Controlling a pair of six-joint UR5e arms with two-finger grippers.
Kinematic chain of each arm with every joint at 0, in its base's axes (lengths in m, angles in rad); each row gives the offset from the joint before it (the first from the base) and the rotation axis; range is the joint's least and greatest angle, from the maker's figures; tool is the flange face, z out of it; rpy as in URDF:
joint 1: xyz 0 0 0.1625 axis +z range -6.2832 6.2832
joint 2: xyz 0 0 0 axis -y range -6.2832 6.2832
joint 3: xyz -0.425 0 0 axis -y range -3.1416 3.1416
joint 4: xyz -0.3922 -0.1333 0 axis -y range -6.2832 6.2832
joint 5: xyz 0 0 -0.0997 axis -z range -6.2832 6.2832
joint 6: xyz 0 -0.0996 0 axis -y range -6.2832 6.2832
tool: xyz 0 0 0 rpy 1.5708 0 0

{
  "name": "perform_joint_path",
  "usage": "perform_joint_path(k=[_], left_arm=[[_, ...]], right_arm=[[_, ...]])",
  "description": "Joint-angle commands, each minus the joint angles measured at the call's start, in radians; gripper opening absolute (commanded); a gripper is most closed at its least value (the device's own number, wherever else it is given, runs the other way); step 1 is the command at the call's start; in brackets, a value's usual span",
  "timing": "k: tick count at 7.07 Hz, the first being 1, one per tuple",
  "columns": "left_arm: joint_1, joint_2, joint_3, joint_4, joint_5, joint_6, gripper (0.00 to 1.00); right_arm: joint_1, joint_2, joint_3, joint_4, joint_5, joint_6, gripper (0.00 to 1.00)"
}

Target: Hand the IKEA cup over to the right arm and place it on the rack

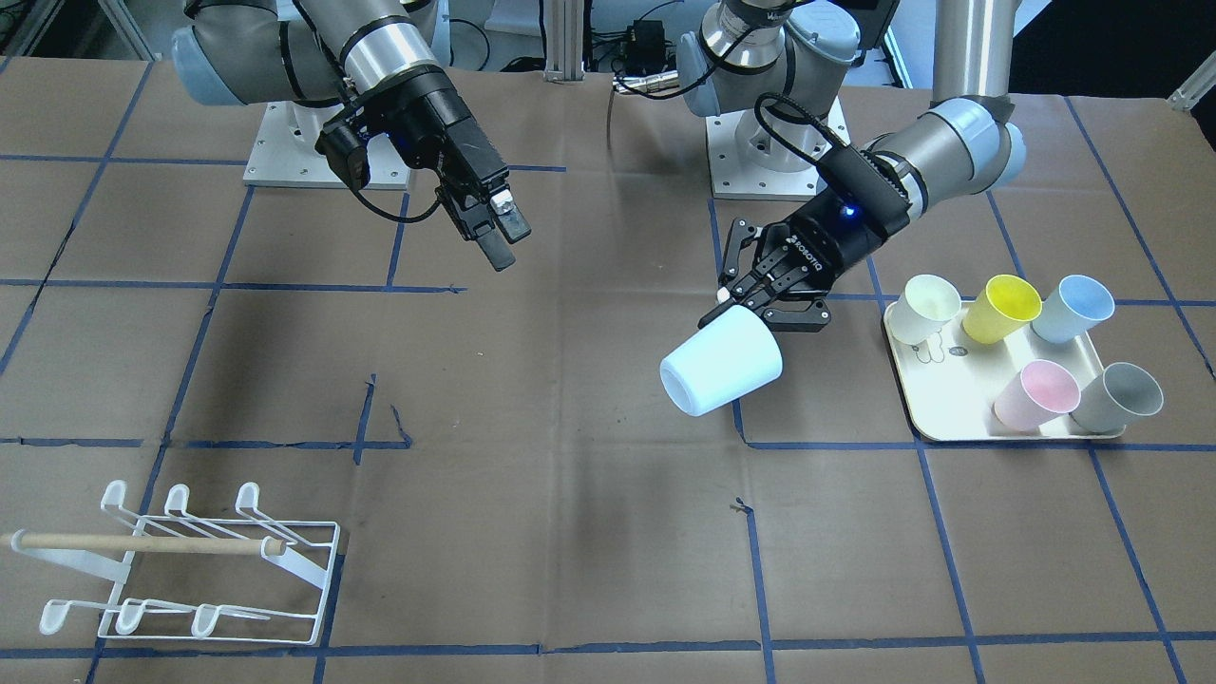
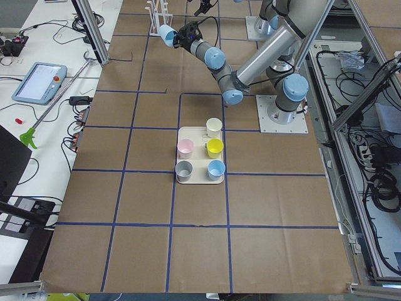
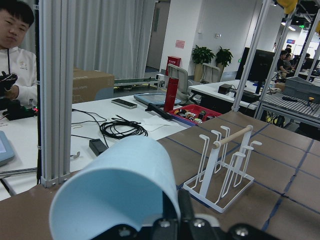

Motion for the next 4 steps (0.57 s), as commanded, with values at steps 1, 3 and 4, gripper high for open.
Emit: perform_joint_path(k=[1,3,4], left_arm=[[-0.065,-0.002,-0.011,0.02,-0.021,-0.008,0.0],[-0.077,-0.008,-0.011,0.02,-0.017,-0.008,0.0],[-0.106,-0.007,-0.011,0.017,-0.011,-0.008,0.0]], right_arm=[[0.005,-0.006,0.0,0.016,-0.066,0.077,1.0],[0.028,-0.007,-0.002,0.025,-0.101,0.118,1.0],[0.037,-0.006,-0.012,0.032,-0.113,0.118,1.0]])
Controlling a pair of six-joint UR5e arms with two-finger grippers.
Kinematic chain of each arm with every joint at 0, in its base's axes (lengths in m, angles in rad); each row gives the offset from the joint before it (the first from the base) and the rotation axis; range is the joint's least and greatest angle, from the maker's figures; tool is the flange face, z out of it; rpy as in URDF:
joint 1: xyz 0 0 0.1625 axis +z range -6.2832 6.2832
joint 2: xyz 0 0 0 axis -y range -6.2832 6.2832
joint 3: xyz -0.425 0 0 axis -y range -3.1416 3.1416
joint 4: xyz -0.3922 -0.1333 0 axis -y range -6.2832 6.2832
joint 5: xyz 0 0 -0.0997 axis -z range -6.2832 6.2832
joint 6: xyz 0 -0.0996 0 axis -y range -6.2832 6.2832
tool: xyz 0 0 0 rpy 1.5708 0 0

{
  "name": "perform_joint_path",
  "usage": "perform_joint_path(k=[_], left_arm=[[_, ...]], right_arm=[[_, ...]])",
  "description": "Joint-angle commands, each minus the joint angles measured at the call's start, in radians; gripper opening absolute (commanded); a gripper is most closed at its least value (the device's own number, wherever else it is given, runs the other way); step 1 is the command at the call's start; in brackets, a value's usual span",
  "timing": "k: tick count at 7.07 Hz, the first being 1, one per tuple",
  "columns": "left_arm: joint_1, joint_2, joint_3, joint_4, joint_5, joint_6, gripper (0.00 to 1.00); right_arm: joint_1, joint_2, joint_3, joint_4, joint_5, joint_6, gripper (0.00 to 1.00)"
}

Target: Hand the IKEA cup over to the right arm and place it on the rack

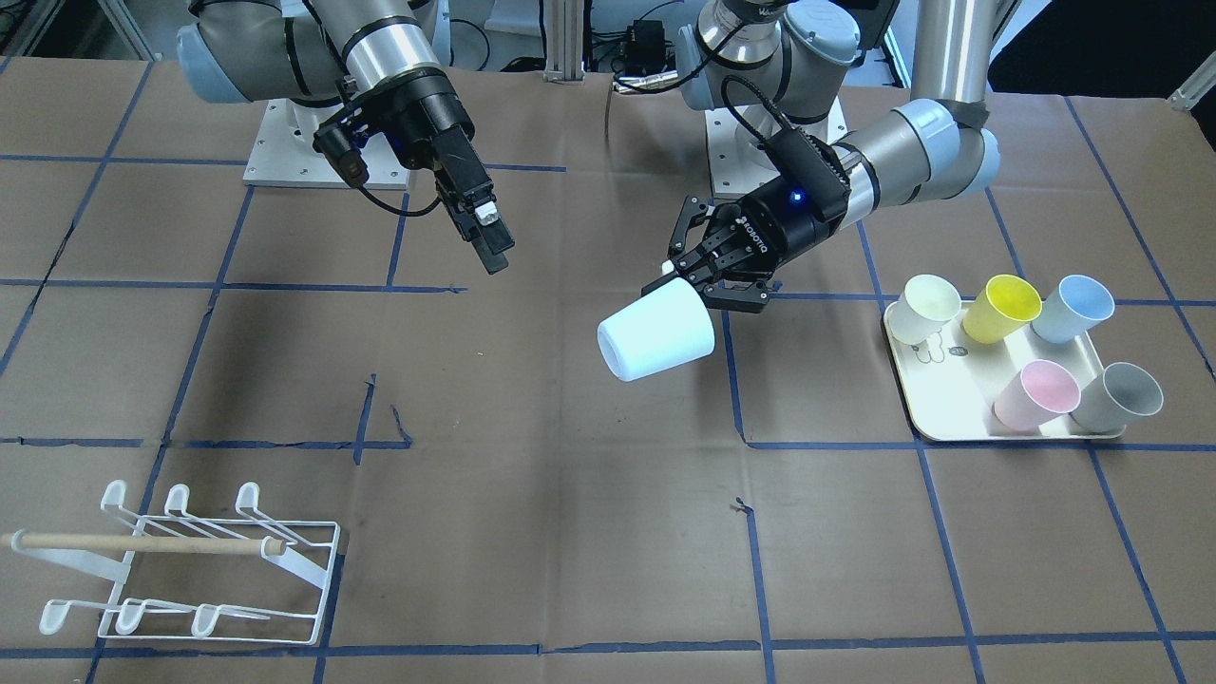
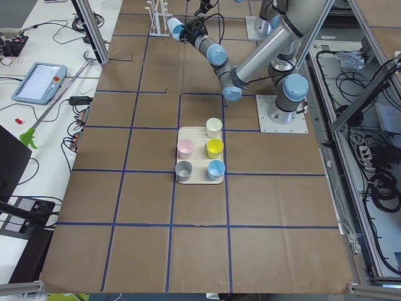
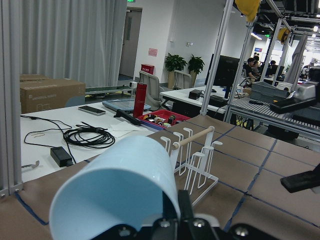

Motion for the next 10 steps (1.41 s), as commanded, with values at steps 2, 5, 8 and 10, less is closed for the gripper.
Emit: perform_joint_path(k=[2,5,8,10], left_arm=[[-0.064,-0.005,0.003,-0.005,0.055,-0.002,0.0],[-0.071,-0.005,0.003,-0.004,0.059,-0.002,0.0],[-0.073,-0.006,0.001,-0.004,0.059,-0.002,0.0],[-0.073,-0.006,0.003,-0.004,0.059,-0.008,0.0]], right_arm=[[0.015,0.009,-0.045,0.009,-0.003,0.001,1.0],[0.049,0.062,-0.056,-0.057,-0.003,0.001,0.99],[0.072,0.135,-0.117,-0.056,-0.015,0.001,0.98],[0.075,0.192,-0.155,-0.056,-0.014,0.003,0.98]])
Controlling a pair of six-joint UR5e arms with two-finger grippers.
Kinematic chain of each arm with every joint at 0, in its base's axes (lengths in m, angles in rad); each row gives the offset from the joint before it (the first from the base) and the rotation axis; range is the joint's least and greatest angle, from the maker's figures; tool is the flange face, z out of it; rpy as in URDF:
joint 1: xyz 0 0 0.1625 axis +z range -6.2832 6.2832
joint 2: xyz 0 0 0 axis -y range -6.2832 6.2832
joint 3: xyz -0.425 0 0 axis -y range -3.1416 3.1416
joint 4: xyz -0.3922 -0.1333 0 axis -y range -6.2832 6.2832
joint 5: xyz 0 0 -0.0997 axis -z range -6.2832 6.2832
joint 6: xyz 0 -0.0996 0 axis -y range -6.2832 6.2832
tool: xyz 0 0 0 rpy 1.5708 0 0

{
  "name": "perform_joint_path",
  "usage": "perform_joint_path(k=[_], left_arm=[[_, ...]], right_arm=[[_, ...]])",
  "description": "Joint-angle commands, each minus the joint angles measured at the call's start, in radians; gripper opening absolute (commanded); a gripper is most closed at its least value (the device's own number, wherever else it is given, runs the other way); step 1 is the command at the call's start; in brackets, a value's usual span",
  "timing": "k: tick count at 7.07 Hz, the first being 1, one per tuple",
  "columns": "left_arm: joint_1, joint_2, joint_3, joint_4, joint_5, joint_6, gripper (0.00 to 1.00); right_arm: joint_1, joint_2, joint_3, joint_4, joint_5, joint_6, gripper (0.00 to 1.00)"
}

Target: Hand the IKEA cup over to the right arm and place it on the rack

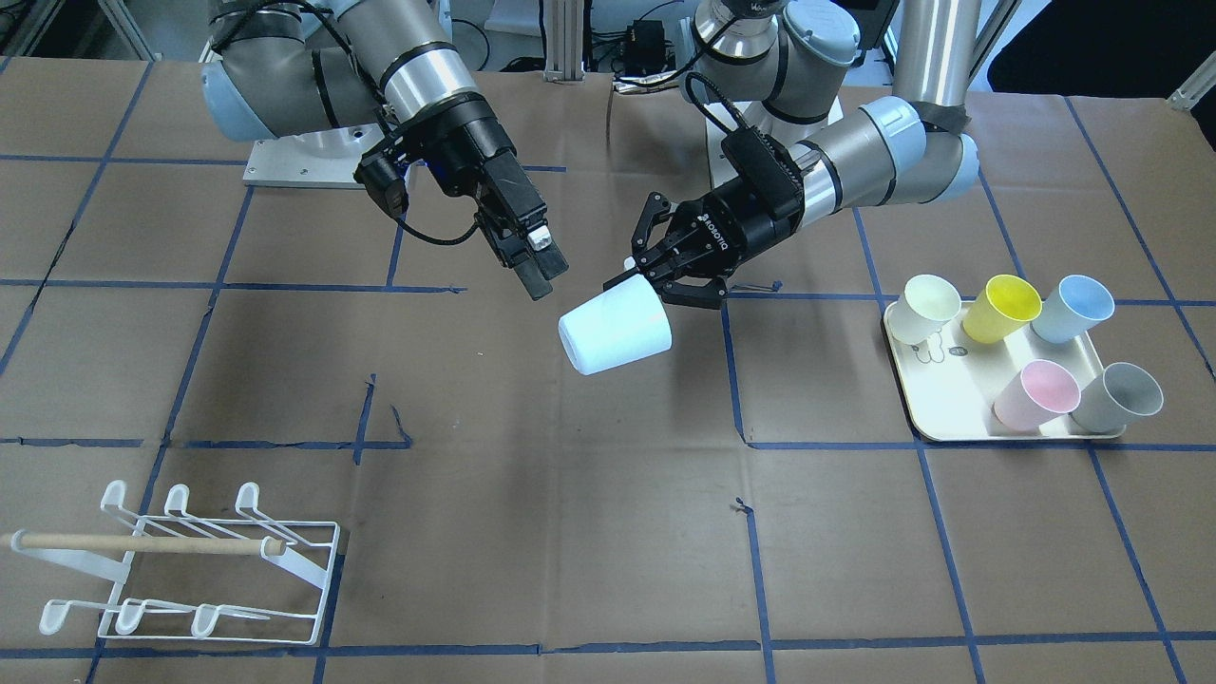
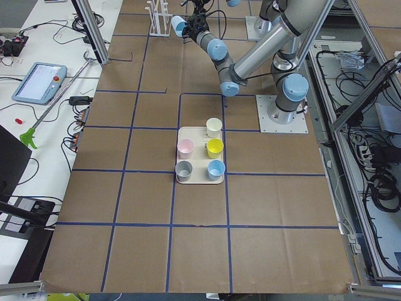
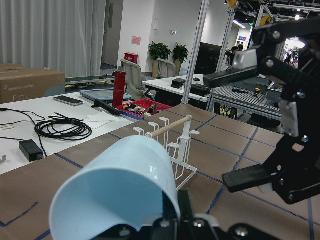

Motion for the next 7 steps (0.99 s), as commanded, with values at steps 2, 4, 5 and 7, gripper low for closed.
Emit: perform_joint_path(k=[2,4,5,7], left_arm=[[0.0,0.0,0.0,0.0,0.0,-0.005,0.0],[0.0,0.0,-0.002,0.0,0.0,-0.005,0.0],[0.0,0.0,-0.002,0.0,0.0,-0.005,0.0],[0.0,0.0,0.0,0.0,0.0,-0.005,0.0]], right_arm=[[0.002,0.069,-0.052,0.001,0.001,-0.001,0.98],[0.005,0.09,-0.08,0.008,-0.001,-0.001,0.98],[0.018,0.092,-0.08,0.012,-0.001,-0.001,0.98],[0.033,0.103,-0.083,0.014,-0.01,0.0,0.98]])
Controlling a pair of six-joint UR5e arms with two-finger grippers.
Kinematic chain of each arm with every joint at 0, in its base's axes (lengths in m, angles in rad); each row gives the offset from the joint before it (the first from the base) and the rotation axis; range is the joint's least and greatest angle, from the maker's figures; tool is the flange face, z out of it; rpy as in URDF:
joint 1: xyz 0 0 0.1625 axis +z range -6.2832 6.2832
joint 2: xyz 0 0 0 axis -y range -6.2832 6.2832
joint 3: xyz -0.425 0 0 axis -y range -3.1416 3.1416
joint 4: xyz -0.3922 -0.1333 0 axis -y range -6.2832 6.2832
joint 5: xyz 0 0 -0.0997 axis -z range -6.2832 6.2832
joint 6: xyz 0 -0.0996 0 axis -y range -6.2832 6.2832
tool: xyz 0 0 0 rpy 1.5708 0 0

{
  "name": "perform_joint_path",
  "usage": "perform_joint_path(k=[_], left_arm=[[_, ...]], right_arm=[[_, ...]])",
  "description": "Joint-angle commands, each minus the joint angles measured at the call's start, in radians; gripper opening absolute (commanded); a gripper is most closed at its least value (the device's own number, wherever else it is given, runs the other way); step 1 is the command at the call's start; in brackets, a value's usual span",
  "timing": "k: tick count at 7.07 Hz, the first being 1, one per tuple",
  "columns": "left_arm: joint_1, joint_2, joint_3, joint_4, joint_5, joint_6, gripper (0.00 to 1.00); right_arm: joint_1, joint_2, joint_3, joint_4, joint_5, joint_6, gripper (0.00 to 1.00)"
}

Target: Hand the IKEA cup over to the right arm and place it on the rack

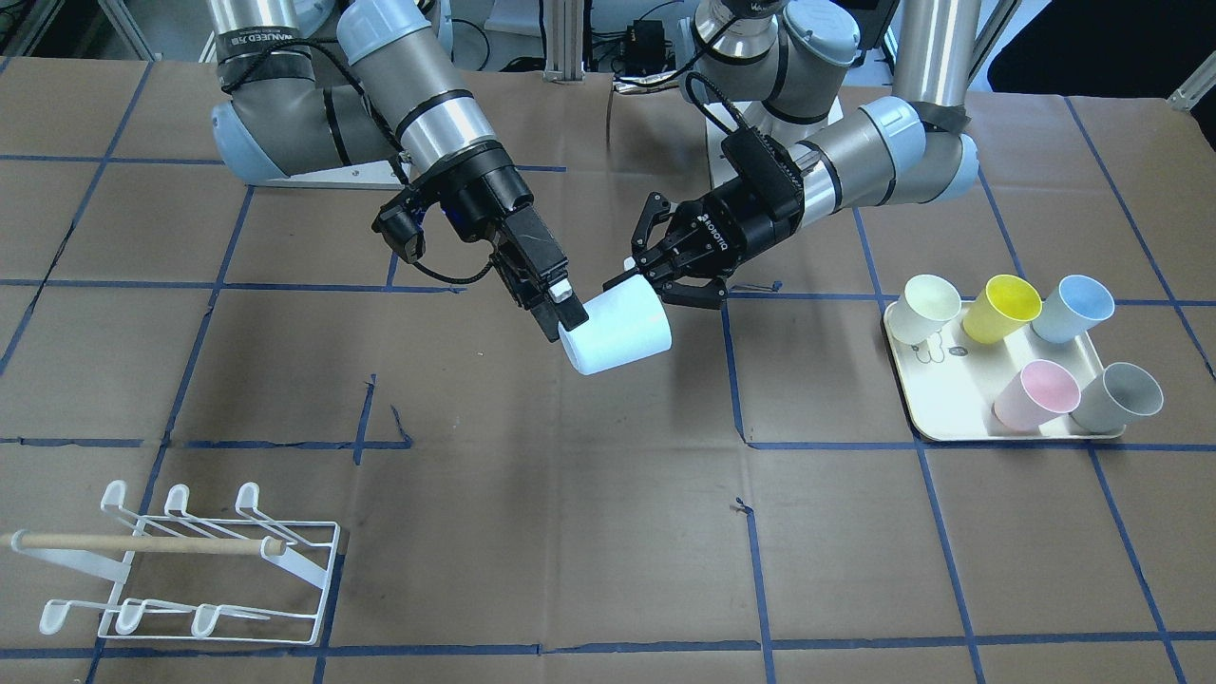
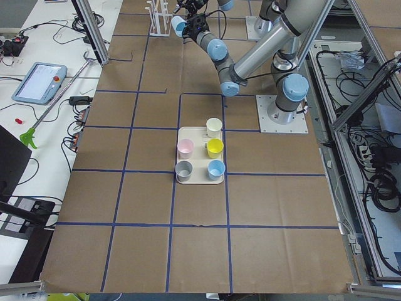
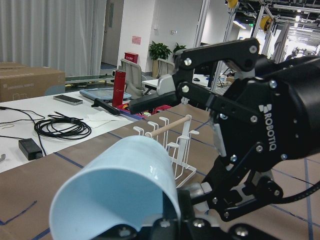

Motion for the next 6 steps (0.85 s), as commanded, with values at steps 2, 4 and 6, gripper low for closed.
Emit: perform_joint_path(k=[2,4,6], left_arm=[[0.0,0.0,0.001,0.0,0.0,0.0,0.0],[0.0,-0.002,0.001,0.0,0.0,0.0,0.0],[0.0,-0.002,0.001,0.0,0.0,0.0,0.0]], right_arm=[[0.011,0.008,-0.002,0.002,-0.007,0.0,0.98],[0.028,0.017,-0.003,0.002,-0.015,0.001,0.98],[0.032,0.025,-0.019,0.003,-0.021,0.001,0.98]])
